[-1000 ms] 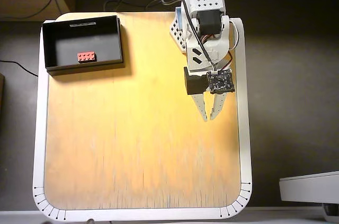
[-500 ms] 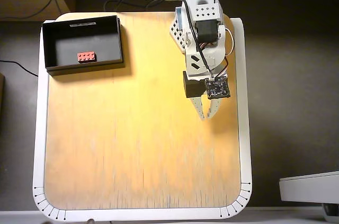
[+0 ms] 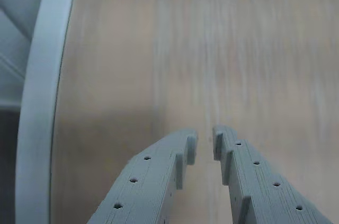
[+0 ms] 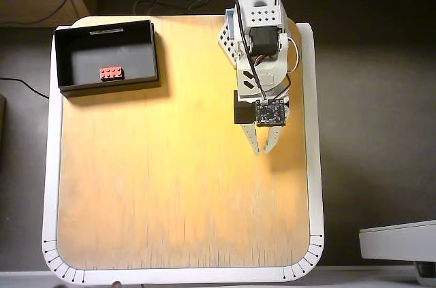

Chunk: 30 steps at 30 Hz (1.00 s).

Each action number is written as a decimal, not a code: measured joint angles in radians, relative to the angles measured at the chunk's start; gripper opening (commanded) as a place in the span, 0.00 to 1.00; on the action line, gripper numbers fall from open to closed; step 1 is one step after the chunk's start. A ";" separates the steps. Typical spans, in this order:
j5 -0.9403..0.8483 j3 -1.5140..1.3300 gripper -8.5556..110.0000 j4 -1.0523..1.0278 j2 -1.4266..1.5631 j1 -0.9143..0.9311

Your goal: Grasp a lego block and put it in the bin.

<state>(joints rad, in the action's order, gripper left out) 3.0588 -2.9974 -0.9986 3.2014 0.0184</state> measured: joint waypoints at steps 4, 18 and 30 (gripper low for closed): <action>-0.020 0.000 0.07 -0.089 0.002 0.000; -0.061 0.000 0.07 -0.325 0.002 0.000; -0.087 0.000 0.07 -0.331 0.002 -0.002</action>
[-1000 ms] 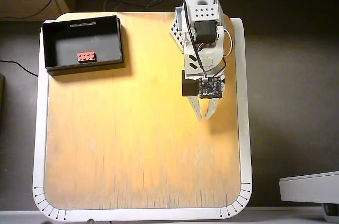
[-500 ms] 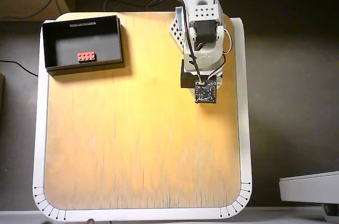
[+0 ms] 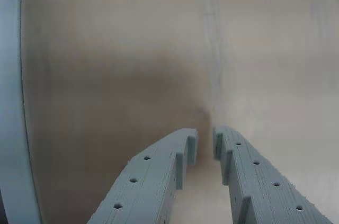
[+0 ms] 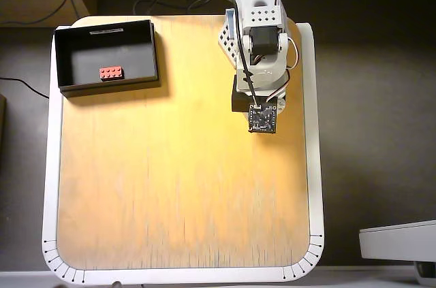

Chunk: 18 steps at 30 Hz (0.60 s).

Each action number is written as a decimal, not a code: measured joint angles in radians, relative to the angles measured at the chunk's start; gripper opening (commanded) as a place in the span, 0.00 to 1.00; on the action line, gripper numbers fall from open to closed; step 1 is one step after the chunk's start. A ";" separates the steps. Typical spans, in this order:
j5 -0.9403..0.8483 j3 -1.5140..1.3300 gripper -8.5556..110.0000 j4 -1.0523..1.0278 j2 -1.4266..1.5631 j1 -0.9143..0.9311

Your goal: Grasp a lego block and put it in the bin.

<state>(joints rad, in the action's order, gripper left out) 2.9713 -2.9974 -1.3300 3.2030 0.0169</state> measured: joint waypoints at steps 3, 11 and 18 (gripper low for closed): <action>0.002 0.000 0.07 0.000 0.000 -0.015; 0.002 0.000 0.07 0.000 0.002 -0.020; 0.002 0.000 0.07 0.000 0.002 -0.020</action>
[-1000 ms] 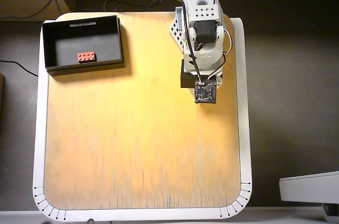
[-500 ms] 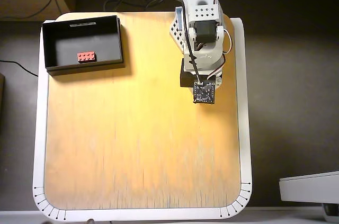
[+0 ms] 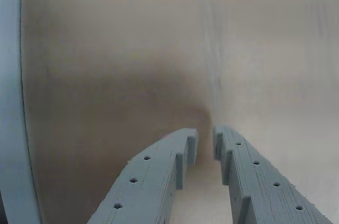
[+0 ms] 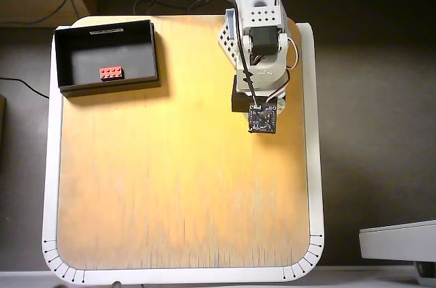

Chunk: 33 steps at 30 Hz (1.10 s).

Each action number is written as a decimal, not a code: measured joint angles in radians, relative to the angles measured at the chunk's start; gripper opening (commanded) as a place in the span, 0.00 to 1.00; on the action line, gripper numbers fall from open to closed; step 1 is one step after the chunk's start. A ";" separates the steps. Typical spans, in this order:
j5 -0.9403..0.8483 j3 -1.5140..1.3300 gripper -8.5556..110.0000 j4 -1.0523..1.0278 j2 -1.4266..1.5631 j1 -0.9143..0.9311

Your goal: Grasp a lego block and put it in the bin.

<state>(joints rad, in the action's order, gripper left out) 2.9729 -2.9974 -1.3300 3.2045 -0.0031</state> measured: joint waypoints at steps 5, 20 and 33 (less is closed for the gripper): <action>0.000 0.000 0.07 0.000 0.000 0.000; 0.000 -0.003 0.07 0.000 0.000 0.000; -0.037 -0.003 0.07 0.000 0.000 0.000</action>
